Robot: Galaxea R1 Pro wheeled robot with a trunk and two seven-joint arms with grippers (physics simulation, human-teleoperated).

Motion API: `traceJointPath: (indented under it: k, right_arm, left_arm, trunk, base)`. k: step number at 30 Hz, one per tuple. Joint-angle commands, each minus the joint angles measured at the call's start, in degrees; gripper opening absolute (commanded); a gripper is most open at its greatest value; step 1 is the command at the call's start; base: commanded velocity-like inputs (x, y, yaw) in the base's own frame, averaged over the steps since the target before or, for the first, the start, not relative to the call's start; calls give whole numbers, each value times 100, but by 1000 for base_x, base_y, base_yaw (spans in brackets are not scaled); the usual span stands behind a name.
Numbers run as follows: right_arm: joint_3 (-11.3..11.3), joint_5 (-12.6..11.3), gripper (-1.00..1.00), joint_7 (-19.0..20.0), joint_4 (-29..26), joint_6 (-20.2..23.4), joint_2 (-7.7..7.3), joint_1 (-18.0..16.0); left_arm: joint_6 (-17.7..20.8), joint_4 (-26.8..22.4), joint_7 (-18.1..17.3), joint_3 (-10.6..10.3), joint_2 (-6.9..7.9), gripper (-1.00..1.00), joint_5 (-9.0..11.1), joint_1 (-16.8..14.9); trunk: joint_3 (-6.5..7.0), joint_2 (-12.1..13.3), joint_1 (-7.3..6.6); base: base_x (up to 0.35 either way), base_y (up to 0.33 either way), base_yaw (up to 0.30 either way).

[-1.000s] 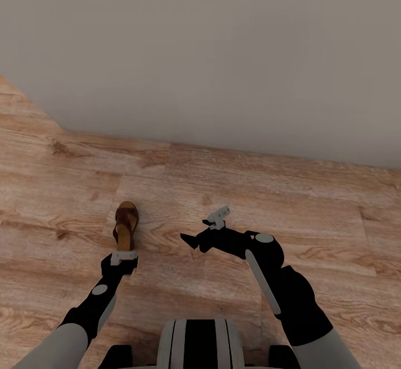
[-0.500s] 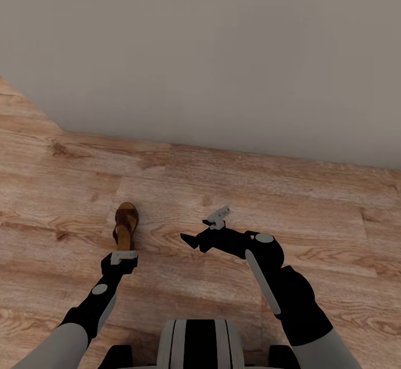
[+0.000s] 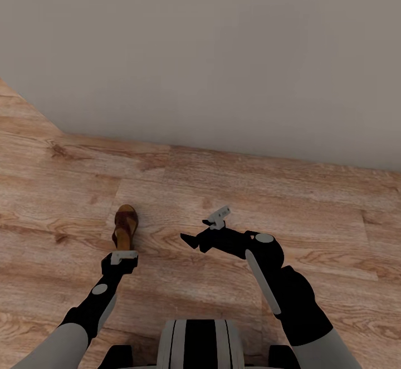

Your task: Pick up the two gym shoes and the two sandals from the corridor floor and place them onto the hallstand (shoe rack) in the corridor, making sure they are on the rack and not on the floor. Arrange them so the two gym shoes are next to each other and the two sandals are next to each other.

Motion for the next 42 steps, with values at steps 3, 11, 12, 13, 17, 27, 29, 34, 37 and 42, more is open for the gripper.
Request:
traceJointPath:
  k: [3,11,12,13,17,27,29,34,37,42]
  right_arm:
    - [-3,-58,100,-17,-3,48,1,-2]
    - [-11,-58,100,-17,-3,48,1,-2]
    - [-11,-58,100,-17,-3,48,1,-2]
    - [-11,-58,100,-17,-3,48,1,-2]
    - [-11,-58,100,-17,-3,48,1,-2]
    - [-7,-58,100,-9,5,48,-7,-2]
    - [-5,-58,100,-8,5,48,-7,-2]
    - [-3,-58,100,-8,5,48,-7,-2]
    - [-3,-58,100,-8,5,48,-8,-2]
    - [-3,-51,100,-10,90,48,-8,-2]
  left_arm:
    - [-30,-1,23,20,-5,-100,-58,4]
    - [-29,-8,35,28,-3,-100,-54,5]
    - [-29,-8,35,28,-3,-100,-54,5]
    - [-29,-8,35,25,-3,-100,-54,6]
    - [-29,-14,35,22,-3,-100,-54,11]
    - [-21,-17,35,22,-1,-100,-60,15]
    - [-21,-17,35,23,1,-100,-61,15]
    - [-16,-17,35,21,5,-100,-62,12]
    - [-8,-17,35,23,6,-100,-62,8]
    - [13,-11,35,21,6,-100,-62,14]
  trunk:
    - [-3,-1,-1]
    - [-3,-1,-1]
    - [-3,-1,-1]
    - [-3,-1,-1]
    - [-3,-1,-1]
    - [86,4,-11]
    - [130,7,-16]
    - [241,14,-29]
    - [308,18,-37]
    - [418,24,-50]
  base:
    - [1,0,0]
    - [0,0,0]
    - [0,0,0]
    - [0,0,0]
    - [0,0,0]
    - [0,0,0]
    - [0,0,0]
    - [0,0,0]
    - [0,0,0]
    - [0,0,0]
